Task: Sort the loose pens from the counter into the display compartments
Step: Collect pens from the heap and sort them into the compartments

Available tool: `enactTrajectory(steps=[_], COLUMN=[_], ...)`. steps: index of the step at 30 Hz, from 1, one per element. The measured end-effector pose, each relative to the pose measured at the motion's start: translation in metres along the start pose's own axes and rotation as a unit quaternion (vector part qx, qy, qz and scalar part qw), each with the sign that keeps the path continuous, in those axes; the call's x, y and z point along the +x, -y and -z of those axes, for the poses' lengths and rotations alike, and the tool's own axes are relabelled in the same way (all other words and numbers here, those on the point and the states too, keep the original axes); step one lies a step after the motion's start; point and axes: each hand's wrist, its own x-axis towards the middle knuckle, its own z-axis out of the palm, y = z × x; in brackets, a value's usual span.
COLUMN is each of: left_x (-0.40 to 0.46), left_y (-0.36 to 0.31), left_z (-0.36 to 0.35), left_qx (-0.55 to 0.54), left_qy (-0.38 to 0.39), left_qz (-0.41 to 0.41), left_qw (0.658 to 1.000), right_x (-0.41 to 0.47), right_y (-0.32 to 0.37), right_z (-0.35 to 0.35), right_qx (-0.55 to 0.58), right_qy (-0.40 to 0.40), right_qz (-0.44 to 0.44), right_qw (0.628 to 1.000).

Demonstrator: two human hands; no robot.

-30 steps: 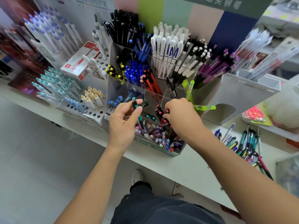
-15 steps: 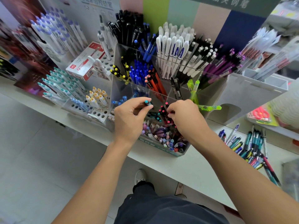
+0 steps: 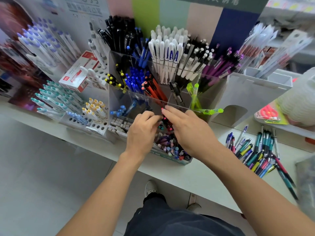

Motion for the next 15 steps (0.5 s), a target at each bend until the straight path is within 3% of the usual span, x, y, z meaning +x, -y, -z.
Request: enactTrajectory(steps=[2, 6, 10, 13, 15], left_x=[-0.004, -0.010, -0.015, -0.015, -0.017], left_y=[0.003, 0.010, 0.011, -0.001, -0.017], left_z=[0.000, 0.002, 0.005, 0.006, 0.012], left_qx=[0.009, 0.001, -0.063, -0.124, -0.107], left_qy=[0.007, 0.013, 0.022, 0.015, -0.041], left_qz=[0.003, 0.006, 0.030, 0.125, 0.142], left_qw=[1.000, 1.000, 0.997, 0.984, 0.983], right_x=[0.015, 0.028, 0.015, -0.010, -0.044], right_y=[0.008, 0.025, 0.017, -0.001, -0.010], right_z=[-0.002, 0.014, 0.021, 0.014, 0.015], right_qx=[-0.057, -0.115, -0.102, -0.020, 0.080], right_qy=[0.045, 0.047, 0.085, 0.006, -0.045], right_qz=[0.013, 0.006, -0.030, 0.004, 0.000], right_qw=[0.997, 0.992, 0.991, 1.000, 0.996])
